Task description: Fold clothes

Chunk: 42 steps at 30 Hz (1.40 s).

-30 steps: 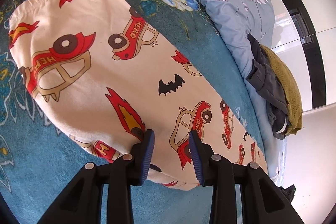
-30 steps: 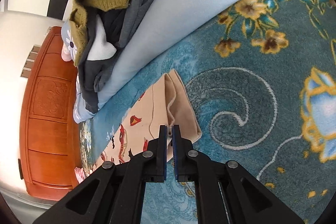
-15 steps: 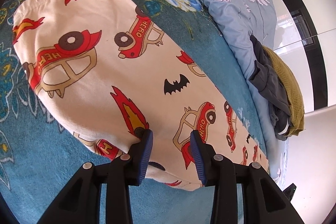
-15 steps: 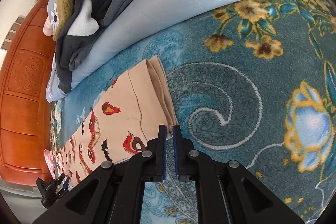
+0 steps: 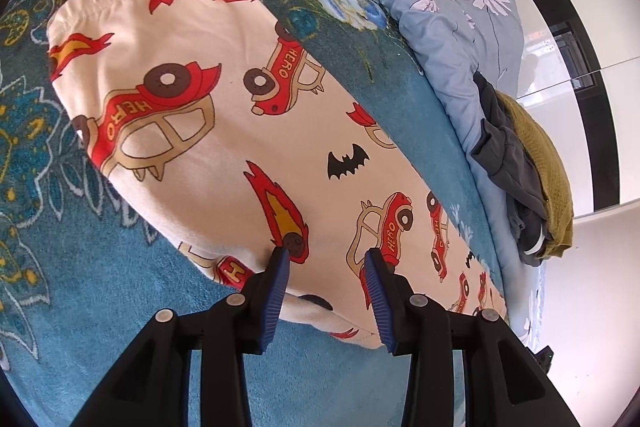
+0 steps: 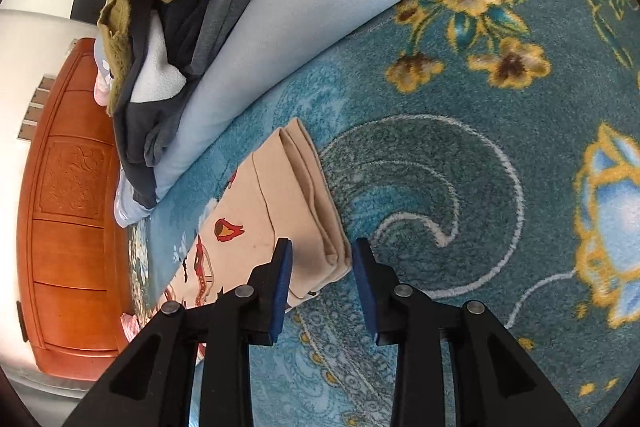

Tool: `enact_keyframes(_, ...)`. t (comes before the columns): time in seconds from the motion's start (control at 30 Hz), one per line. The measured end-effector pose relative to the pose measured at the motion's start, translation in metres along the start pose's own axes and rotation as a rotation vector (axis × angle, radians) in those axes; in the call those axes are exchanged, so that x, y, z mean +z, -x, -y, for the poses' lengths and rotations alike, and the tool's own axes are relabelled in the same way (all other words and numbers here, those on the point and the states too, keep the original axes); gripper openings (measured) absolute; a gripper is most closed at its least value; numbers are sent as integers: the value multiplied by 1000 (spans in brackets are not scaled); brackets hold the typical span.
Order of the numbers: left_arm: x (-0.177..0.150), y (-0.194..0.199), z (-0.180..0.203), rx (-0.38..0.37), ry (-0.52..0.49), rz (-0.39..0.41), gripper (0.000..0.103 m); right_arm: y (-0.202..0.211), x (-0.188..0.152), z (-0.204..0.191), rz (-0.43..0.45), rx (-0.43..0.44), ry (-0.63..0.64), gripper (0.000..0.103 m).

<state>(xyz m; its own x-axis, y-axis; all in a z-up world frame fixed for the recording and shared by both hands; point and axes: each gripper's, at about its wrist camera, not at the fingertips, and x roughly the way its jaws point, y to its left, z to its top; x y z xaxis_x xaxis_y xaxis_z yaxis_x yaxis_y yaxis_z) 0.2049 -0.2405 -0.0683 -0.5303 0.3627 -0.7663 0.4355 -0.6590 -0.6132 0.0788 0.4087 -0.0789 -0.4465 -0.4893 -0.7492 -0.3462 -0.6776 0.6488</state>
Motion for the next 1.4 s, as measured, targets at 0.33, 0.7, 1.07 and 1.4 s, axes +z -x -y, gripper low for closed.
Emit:
enact_keyframes(0.33, -5, 27, 2, -13, -5, 24, 43, 42, 3, -32, 94, 59, -7, 9)
enact_keyframes(0.7, -20, 50, -7, -41, 15, 35, 45, 139, 16, -11, 168, -156, 44, 9)
enact_keyframes(1.07, -29, 59, -22, -82, 69, 55, 45, 56, -68, -255, 8, -50, 618, 9)
enact_keyframes(1.4, -16, 69, -66, -52, 131, 87, 46, -120, -188, -301, -282, -106, 674, 9)
